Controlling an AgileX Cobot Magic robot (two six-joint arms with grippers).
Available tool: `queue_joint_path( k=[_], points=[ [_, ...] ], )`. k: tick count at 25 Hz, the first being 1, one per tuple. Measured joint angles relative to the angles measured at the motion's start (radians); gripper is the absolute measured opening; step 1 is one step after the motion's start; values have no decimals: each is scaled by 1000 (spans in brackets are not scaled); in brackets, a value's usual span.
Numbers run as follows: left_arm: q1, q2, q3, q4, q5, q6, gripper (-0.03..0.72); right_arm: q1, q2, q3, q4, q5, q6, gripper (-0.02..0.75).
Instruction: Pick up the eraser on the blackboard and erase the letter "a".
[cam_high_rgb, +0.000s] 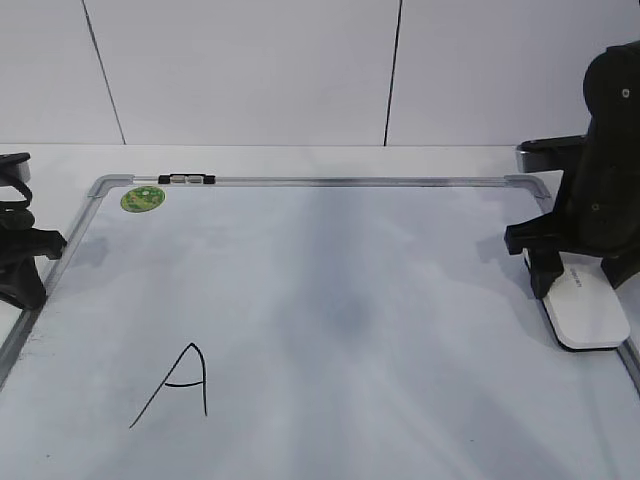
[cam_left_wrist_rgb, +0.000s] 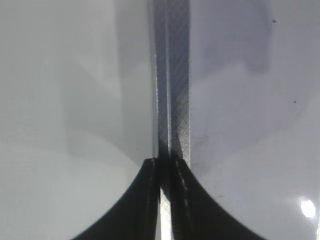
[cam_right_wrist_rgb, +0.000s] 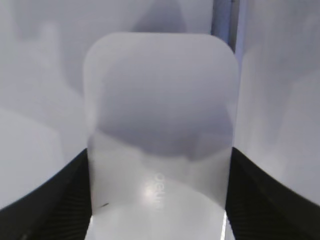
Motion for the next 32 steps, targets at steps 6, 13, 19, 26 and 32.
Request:
queue_joint_path(
  k=[6, 13, 19, 26, 32],
  points=[
    [0, 0, 0, 0, 0, 0, 32, 0, 0, 0, -2, -11, 0, 617],
    [0, 0, 0, -2, 0, 0, 32, 0, 0, 0, -12, -15, 2, 636],
    [0, 0, 0, -2, 0, 0, 32, 0, -7, -4, -6, -10, 2, 636],
    [0, 0, 0, -2, 0, 0, 32, 0, -98, -19, 0, 75, -20, 635],
    [0, 0, 0, -2, -2, 0, 40, 0, -192, -19, 2, 180, -53, 633]
  ],
)
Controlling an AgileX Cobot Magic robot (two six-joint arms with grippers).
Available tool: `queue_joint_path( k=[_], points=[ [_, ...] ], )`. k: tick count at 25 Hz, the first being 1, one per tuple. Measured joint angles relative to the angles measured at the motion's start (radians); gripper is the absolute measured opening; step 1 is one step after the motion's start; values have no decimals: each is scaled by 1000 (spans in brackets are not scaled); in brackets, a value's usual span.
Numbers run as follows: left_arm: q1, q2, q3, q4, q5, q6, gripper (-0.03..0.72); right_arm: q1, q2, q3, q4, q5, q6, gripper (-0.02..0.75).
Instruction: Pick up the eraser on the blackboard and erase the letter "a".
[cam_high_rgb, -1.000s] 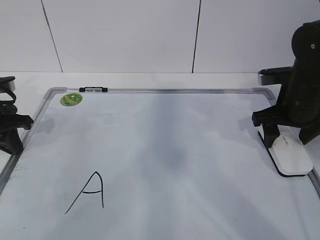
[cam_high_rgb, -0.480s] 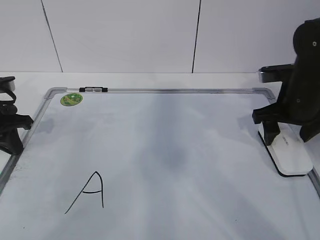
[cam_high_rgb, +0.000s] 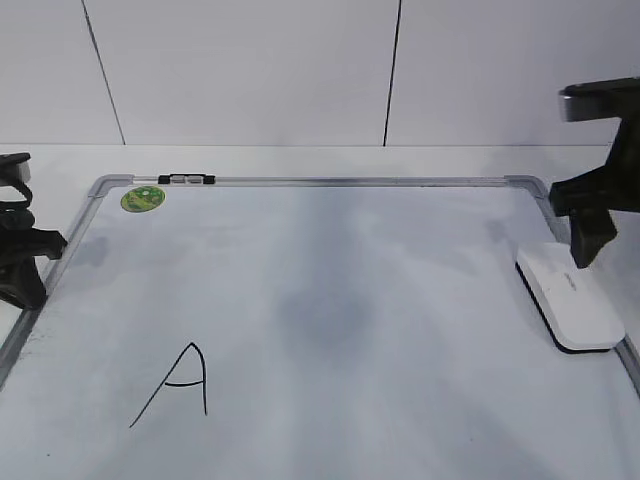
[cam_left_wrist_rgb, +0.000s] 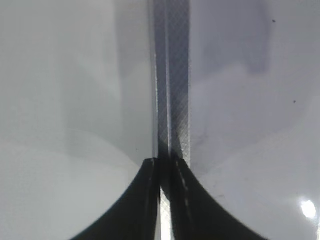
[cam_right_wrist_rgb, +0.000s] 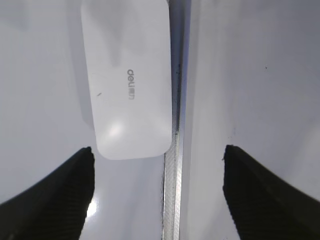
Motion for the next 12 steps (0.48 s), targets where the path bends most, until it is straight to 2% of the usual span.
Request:
queue_joint_path(
  k=[5, 10, 12],
  points=[
    [0, 3, -12, 8, 4, 6, 108, 0, -76, 0, 22, 31, -26, 633],
    [0, 12, -64, 12, 56, 6, 272, 0, -143, 0, 40, 55, -45, 630],
    [0, 12, -93, 12, 85, 6, 315, 0, -162, 0, 44, 59, -50, 625]
  ],
)
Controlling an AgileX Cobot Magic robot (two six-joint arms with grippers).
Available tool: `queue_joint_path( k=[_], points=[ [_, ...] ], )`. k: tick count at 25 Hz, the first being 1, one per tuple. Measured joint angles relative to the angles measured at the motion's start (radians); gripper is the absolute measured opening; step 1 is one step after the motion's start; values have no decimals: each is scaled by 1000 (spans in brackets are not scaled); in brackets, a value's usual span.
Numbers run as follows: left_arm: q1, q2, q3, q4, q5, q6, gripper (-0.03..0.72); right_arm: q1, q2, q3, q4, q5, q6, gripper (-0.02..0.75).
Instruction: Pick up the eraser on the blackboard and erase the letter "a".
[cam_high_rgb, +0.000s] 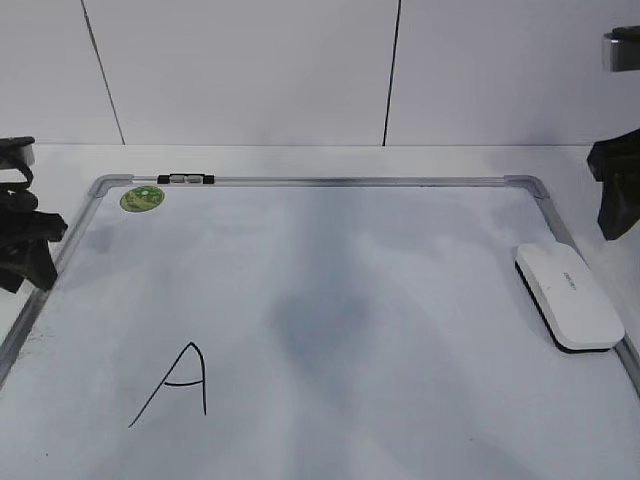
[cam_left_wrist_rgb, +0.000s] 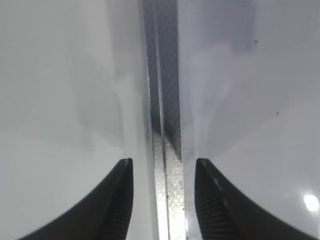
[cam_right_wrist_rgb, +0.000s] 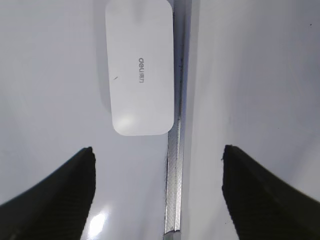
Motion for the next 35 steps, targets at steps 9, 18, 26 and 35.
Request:
queue_joint_path(
  k=[9, 18, 26, 35],
  points=[
    [0, -138, -83, 2, 222, 0, 344, 0, -105, 0, 38, 9, -35, 615],
    [0, -316, -83, -3, 390, -12, 346, 0, -294, 168, 54, 11, -43, 613],
    [0, -528, -49, -40, 404, -39, 346, 0, -510, 378, 56, 14, -54, 601],
    [0, -851, 146, -31, 414, -41, 346, 0, -803, 523, 56, 24, -57, 597]
  ],
)
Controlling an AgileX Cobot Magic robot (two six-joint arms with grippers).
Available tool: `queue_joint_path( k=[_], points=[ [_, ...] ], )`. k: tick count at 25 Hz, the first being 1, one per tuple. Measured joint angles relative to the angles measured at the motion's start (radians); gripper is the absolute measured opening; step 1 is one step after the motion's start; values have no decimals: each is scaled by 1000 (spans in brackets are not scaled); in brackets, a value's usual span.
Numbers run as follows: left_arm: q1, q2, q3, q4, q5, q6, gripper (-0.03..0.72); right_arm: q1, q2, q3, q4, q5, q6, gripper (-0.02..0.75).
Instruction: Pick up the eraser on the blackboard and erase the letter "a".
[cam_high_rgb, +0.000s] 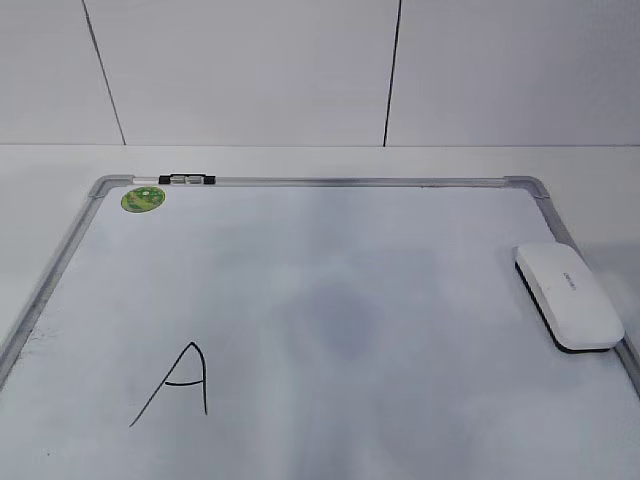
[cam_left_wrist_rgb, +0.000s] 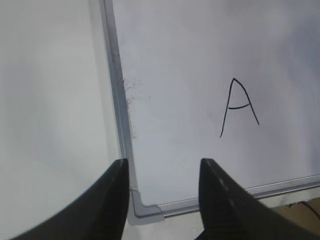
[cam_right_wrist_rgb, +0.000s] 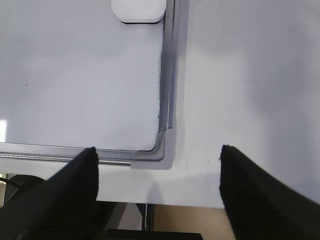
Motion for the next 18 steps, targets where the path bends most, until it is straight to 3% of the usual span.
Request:
queue_joint_path(
  k=[10, 18],
  points=[
    [0, -416, 277, 2, 9, 0, 342, 0, -231, 76, -19, 7, 0, 594],
    [0, -652, 417, 2, 15, 0, 336, 0, -374, 191, -22, 15, -42, 594]
  ],
)
